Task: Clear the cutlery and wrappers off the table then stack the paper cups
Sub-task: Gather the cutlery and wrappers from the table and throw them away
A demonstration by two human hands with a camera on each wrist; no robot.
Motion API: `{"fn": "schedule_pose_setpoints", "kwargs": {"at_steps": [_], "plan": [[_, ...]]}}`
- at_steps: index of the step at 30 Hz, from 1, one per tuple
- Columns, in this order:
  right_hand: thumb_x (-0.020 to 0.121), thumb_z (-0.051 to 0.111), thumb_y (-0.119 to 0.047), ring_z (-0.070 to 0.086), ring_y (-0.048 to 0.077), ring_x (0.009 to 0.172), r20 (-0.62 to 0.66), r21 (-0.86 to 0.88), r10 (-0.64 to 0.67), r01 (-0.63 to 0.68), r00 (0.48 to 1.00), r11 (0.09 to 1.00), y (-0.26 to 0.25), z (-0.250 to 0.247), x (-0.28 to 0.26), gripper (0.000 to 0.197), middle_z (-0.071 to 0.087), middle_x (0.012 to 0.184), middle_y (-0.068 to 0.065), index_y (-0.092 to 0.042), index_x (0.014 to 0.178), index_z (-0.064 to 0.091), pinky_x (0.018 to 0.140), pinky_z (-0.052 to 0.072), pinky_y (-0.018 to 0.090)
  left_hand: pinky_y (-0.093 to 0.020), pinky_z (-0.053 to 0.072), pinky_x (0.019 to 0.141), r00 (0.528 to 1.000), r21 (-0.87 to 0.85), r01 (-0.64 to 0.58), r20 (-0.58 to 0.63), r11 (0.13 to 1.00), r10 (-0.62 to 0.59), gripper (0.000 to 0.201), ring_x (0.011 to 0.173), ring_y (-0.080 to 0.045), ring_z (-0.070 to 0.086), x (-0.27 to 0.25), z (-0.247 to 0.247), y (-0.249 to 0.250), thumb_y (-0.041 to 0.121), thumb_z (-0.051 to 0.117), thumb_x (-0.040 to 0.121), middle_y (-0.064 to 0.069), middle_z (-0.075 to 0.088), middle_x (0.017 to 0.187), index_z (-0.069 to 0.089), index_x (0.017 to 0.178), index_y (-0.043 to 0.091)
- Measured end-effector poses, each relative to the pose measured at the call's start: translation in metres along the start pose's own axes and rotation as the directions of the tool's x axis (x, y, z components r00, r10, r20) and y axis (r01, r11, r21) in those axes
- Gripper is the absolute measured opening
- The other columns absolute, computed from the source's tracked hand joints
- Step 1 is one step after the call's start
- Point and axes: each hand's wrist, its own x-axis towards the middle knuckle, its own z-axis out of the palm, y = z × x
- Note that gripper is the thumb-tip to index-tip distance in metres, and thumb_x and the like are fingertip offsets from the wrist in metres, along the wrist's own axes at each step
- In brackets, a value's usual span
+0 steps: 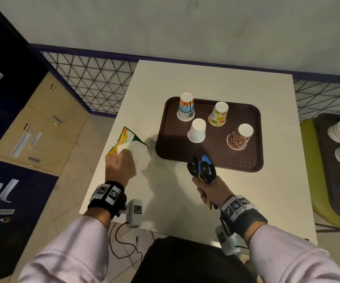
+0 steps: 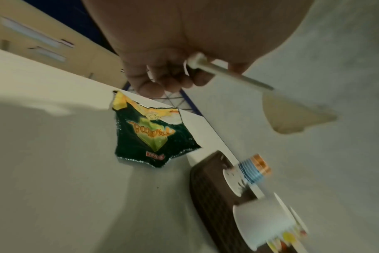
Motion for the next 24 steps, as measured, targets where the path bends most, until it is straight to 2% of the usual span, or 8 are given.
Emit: {"fn": "schedule_pose_setpoints", "kwargs": {"at_steps": [1, 2, 4, 7, 10, 13, 17, 24], "plan": [[0.097, 0.065, -0.032, 0.048, 0.019, 0.04, -0.003, -0.009, -0.001, 0.001, 1.0, 1.0, 0.001, 0.0, 0.001, 0.043, 0.054, 0.049, 0.004, -0.007, 0.064, 0.053, 0.053, 0.045, 0.029, -0.037, 0.048, 0.054, 0.995, 0.001, 0.045, -0.087, 0.999, -0.044, 0.011, 0.05, -0.031, 0.054, 0.007, -0.003, -0.01, 0.017, 0.048, 0.089, -0.018, 0.054, 0.062, 0.053, 0.095, 0.008], [0.096, 0.066, -0.033, 0.048, 0.019, 0.041, -0.004, -0.018, 0.001, -0.001, 1.0, 1.0, 0.001, 0.0, 0.001, 0.044, 0.054, 0.05, 0.005, -0.008, 0.063, 0.053, 0.053, 0.045, 0.029, -0.043, 0.052, 0.067, 0.971, -0.08, 0.216, -0.085, 0.973, -0.222, 0.025, 0.069, -0.039, 0.062, 0.008, -0.004, -0.004, 0.025, 0.046, 0.092, -0.025, 0.061, 0.08, 0.057, 0.106, 0.007], [0.096, 0.065, -0.033, 0.048, 0.019, 0.04, -0.009, -0.04, 0.009, -0.01, 1.0, 0.999, 0.002, -0.001, 0.0, 0.045, 0.054, 0.049, 0.005, -0.009, 0.06, 0.052, 0.052, 0.045, 0.027, -0.048, 0.042, 0.101, 0.846, 0.031, 0.487, -0.267, 0.873, -0.462, 0.048, 0.119, -0.045, 0.049, 0.015, -0.003, -0.008, 0.035, 0.034, 0.098, -0.028, 0.051, 0.129, 0.051, 0.135, 0.01], [0.097, 0.064, -0.03, 0.046, 0.017, 0.039, -0.012, -0.062, 0.019, -0.02, 1.0, 0.998, 0.003, -0.001, -0.002, 0.046, 0.052, 0.046, 0.004, -0.01, 0.058, 0.051, 0.049, 0.043, 0.025, -0.047, 0.031, 0.112, 0.697, 0.05, 0.713, -0.16, 0.699, -0.699, 0.067, 0.136, -0.044, 0.035, 0.027, 0.001, -0.002, 0.054, 0.032, 0.098, -0.021, 0.028, 0.153, 0.036, 0.153, 0.015], [0.098, 0.063, -0.028, 0.045, 0.018, 0.039, -0.015, -0.08, 0.023, -0.024, 1.0, 0.997, 0.006, -0.001, 0.0, 0.045, 0.051, 0.048, 0.005, -0.009, 0.059, 0.052, 0.049, 0.04, 0.026, -0.05, 0.023, 0.12, 0.654, 0.134, 0.756, -0.115, 0.641, -0.747, 0.09, 0.146, -0.042, 0.026, 0.039, 0.014, -0.001, 0.075, 0.032, 0.091, -0.017, 0.012, 0.165, 0.023, 0.159, 0.018], [0.098, 0.061, -0.031, 0.047, 0.019, 0.039, -0.01, -0.135, 0.008, -0.009, 1.0, 0.991, 0.009, -0.004, -0.001, 0.048, 0.053, 0.045, 0.005, -0.01, 0.056, 0.054, 0.051, 0.042, 0.027, -0.053, 0.027, 0.117, 0.642, 0.204, 0.764, -0.141, 0.613, -0.754, 0.102, 0.142, -0.045, 0.03, 0.04, 0.029, -0.006, 0.083, 0.044, 0.083, -0.019, 0.021, 0.159, 0.026, 0.157, 0.015], [0.099, 0.06, -0.033, 0.048, 0.018, 0.039, -0.025, -0.161, -0.021, 0.017, 0.999, 0.987, 0.012, -0.01, -0.002, 0.051, 0.053, 0.043, 0.004, -0.01, 0.054, 0.054, 0.052, 0.043, 0.027, -0.053, 0.035, 0.11, 0.682, 0.207, 0.731, -0.199, 0.651, -0.703, 0.095, 0.134, -0.046, 0.04, 0.044, 0.039, -0.013, 0.073, 0.057, 0.084, -0.023, 0.032, 0.149, 0.034, 0.149, 0.009], [0.101, 0.059, -0.027, 0.048, 0.016, 0.039, -0.049, -0.046, 0.037, -0.039, 0.998, 0.998, 0.012, -0.017, -0.004, 0.042, 0.052, 0.051, 0.005, -0.007, 0.065, 0.053, 0.048, 0.043, 0.023, -0.044, 0.05, 0.086, 0.818, -0.005, 0.552, -0.193, 0.834, -0.543, 0.067, 0.117, -0.043, 0.059, 0.027, 0.034, -0.007, 0.044, 0.074, 0.088, -0.023, 0.06, 0.13, 0.044, 0.134, 0.005]]}}
